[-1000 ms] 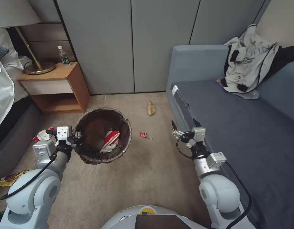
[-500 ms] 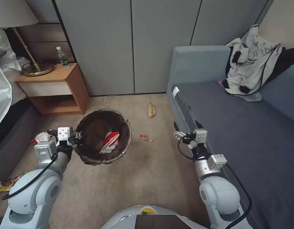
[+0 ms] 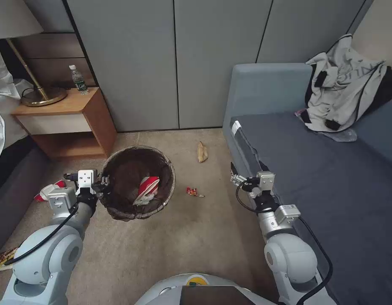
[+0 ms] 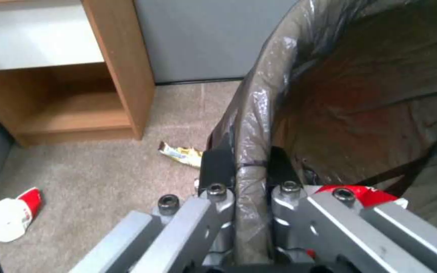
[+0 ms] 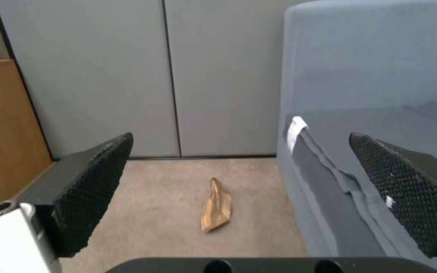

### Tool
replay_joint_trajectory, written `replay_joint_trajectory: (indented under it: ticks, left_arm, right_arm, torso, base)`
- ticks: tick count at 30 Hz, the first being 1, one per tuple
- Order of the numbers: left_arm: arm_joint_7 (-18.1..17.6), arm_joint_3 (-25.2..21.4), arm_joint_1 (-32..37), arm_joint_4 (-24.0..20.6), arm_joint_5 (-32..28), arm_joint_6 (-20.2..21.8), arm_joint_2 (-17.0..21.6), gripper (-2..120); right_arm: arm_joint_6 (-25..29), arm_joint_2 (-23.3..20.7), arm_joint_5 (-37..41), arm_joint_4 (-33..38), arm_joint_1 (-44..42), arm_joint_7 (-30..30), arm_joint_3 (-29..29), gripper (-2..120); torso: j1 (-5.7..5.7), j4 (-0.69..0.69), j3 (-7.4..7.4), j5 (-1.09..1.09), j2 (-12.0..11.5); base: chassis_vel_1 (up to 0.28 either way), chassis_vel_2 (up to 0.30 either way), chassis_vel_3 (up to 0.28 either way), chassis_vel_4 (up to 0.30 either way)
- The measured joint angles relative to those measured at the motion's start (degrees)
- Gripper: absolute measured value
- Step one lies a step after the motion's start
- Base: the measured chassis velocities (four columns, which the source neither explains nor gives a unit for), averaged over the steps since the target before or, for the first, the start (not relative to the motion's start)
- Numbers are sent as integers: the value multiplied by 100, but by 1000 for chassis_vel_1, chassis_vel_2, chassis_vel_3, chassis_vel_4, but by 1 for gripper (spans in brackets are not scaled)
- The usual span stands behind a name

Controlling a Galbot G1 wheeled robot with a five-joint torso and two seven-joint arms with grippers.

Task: Pick up the trash bin, then pick up the garbage from the floor and place it into the trash bin.

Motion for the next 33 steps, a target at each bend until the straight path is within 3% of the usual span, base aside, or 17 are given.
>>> replay_joint_trajectory:
  ticks: [18, 27, 33]
  left_arm:
    - [-17, -4, 36, -94, -12, 0, -39, 2]
    - [-15, -21, 73, -132, -29, 0, -68, 2]
    - [-11, -16, 64, -146, -39, 0, -50, 2]
  right_arm:
    - [-266, -250, 96, -94, 210, 20, -254, 100]
    - [-783, -888, 623, -379, 615, 50, -447, 100]
    - [-1150, -1468, 1107, -864, 1050, -449, -736, 100]
  torso:
    - [0, 0, 0, 0, 0]
    - [0, 0, 0, 0, 0]
    - [0, 0, 0, 1, 0]
  base:
    - [-90, 90, 93, -91]
    - [-4, 6, 6, -3]
    - [0, 0, 0, 0]
